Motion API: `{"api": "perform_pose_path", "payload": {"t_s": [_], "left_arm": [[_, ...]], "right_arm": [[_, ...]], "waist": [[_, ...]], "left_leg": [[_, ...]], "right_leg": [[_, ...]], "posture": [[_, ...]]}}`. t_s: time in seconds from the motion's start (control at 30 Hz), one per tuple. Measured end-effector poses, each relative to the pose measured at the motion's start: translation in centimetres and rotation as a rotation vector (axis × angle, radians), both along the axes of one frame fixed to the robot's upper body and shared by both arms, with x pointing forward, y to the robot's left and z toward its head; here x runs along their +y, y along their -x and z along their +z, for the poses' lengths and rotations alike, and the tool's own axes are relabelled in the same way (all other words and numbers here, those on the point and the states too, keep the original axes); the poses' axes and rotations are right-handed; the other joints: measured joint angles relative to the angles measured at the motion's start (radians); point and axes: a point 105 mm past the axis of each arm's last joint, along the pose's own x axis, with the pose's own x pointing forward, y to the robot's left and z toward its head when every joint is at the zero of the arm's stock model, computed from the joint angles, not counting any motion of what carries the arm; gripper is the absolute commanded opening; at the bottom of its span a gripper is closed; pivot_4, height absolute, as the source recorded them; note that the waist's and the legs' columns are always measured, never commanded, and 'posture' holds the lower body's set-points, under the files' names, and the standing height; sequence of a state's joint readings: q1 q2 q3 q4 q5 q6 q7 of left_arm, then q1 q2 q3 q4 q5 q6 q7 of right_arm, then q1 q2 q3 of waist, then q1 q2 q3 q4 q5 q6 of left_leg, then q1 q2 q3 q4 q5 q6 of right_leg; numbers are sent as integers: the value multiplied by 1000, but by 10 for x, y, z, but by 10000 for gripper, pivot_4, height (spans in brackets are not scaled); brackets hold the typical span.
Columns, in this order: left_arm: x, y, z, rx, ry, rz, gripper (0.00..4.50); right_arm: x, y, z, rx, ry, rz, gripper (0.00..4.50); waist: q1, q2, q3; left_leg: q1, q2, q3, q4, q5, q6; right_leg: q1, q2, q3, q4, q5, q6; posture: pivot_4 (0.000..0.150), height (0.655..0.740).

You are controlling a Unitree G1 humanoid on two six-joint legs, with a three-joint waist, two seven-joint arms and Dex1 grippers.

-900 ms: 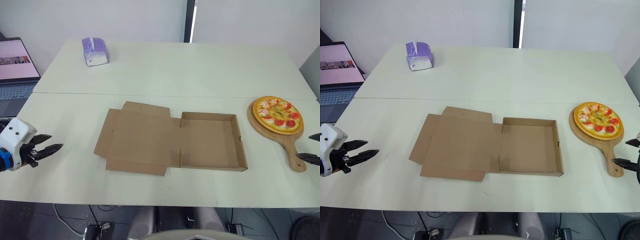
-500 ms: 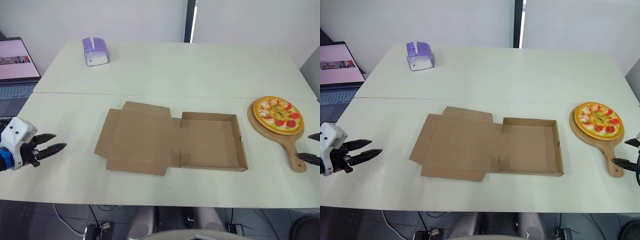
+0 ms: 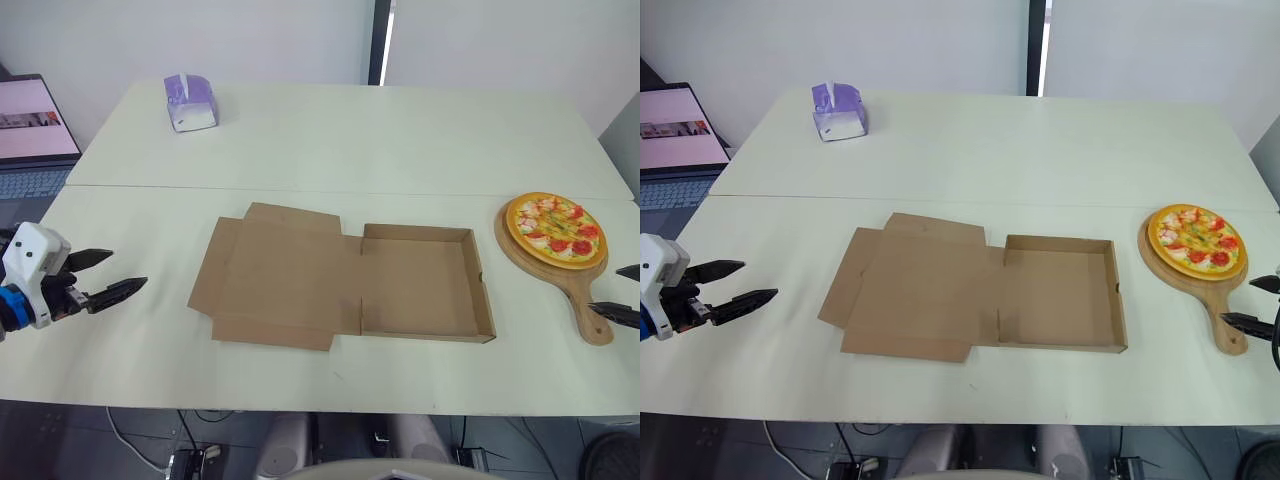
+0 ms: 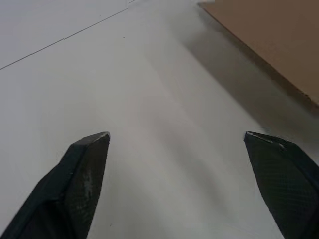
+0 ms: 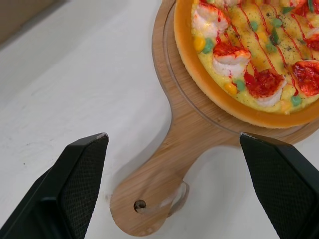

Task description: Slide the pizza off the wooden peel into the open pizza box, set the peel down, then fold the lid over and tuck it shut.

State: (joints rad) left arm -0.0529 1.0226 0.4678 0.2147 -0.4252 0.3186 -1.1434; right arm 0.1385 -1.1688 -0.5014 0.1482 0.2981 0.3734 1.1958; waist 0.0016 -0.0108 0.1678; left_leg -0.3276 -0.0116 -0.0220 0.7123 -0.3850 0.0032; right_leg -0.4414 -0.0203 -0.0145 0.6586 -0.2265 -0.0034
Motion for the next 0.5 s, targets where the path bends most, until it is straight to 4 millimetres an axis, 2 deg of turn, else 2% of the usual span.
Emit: {"api": "perform_pose_path", "payload": {"t_s": [0.07, 0.2, 0.43, 0.5], "left_arm": [[-17, -5, 13, -35, 14, -67, 44657], [-73, -12, 30, -64, 36, -278, 44657], [-156, -3, 51, -93, 56, -622, 44657], [-178, 0, 51, -99, 77, -716, 44657]], "right_arm": [[1, 0, 3, -12, 0, 1, 45000], [7, 3, 7, -40, -35, -10, 45000], [22, 16, 11, -63, -135, -57, 45000], [25, 18, 14, -74, -172, -80, 45000]], "waist": [[3, 0, 0], [5, 0, 0], [5, 0, 0], [4, 0, 0]], "left_leg": [[0, 0, 0, 0, 0, 0], [-1, 0, -1, 0, 2, -3], [0, 0, 0, 0, 2, -3], [0, -1, 0, 0, 2, -3]], "right_leg": [[0, 0, 0, 0, 0, 0], [0, 0, 0, 0, 0, 0], [2, 0, 1, 1, 0, 0], [4, 1, 1, 1, 0, 0]], "posture": [[1500, 7251], [1500, 7251], [1500, 7251], [1500, 7251]]}}
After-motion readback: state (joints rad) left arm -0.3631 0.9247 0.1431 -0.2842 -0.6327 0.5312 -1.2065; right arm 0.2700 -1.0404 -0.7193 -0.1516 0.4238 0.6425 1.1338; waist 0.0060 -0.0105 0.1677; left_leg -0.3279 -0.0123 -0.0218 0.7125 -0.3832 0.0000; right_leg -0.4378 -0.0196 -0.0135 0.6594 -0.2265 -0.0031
